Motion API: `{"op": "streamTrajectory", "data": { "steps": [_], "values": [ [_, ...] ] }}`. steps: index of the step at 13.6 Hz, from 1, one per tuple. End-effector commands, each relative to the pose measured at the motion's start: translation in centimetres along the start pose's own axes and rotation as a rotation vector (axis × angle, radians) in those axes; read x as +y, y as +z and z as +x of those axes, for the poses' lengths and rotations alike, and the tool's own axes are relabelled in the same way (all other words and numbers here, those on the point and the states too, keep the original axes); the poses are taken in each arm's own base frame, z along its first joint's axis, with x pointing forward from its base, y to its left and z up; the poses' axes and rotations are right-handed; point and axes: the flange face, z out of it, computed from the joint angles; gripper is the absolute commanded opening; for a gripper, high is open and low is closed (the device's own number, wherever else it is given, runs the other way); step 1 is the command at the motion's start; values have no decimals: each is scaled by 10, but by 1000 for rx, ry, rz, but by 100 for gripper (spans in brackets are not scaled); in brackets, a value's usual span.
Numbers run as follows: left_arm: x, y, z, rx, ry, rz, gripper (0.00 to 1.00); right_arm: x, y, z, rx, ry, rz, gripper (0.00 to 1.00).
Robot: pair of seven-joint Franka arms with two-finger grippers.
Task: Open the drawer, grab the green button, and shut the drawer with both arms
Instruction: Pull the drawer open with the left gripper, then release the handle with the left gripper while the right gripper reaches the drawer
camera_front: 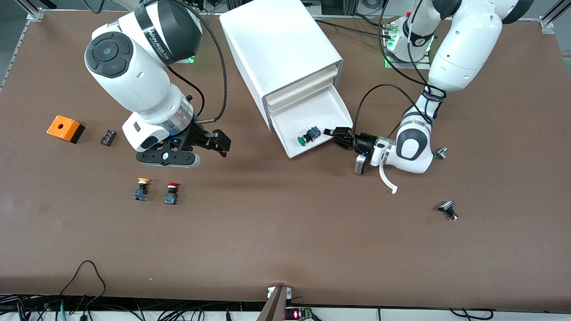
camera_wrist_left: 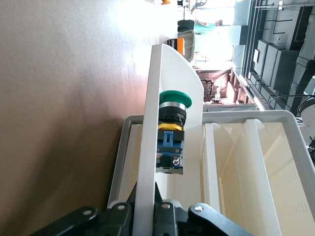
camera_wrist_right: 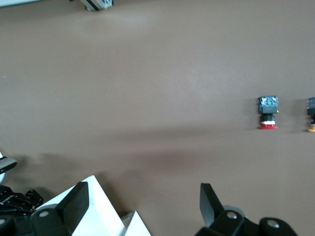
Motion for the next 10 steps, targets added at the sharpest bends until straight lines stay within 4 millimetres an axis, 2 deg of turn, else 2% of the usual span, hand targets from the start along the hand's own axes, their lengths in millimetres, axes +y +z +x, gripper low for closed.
{"op": "streamTrajectory", "data": {
  "steps": [1, 4, 6, 8, 10],
  "values": [
    [3, -18, 22, 43, 2, 19, 100, -21, 1, 4, 29, 23, 30, 100],
    [7, -35, 29, 69, -4, 22, 100, -45, 20, -3, 47, 48, 47, 100],
    [16, -59, 38, 63, -37, 58, 100, -62, 31, -6, 52, 74, 60, 100],
    [40, -94, 51, 28, -83, 148, 100, -82, 42, -11, 47, 119, 67, 100],
    [60, -116, 63, -6, -130, 249, 100, -107, 58, -24, 50, 166, 53, 100]
  ]
}}
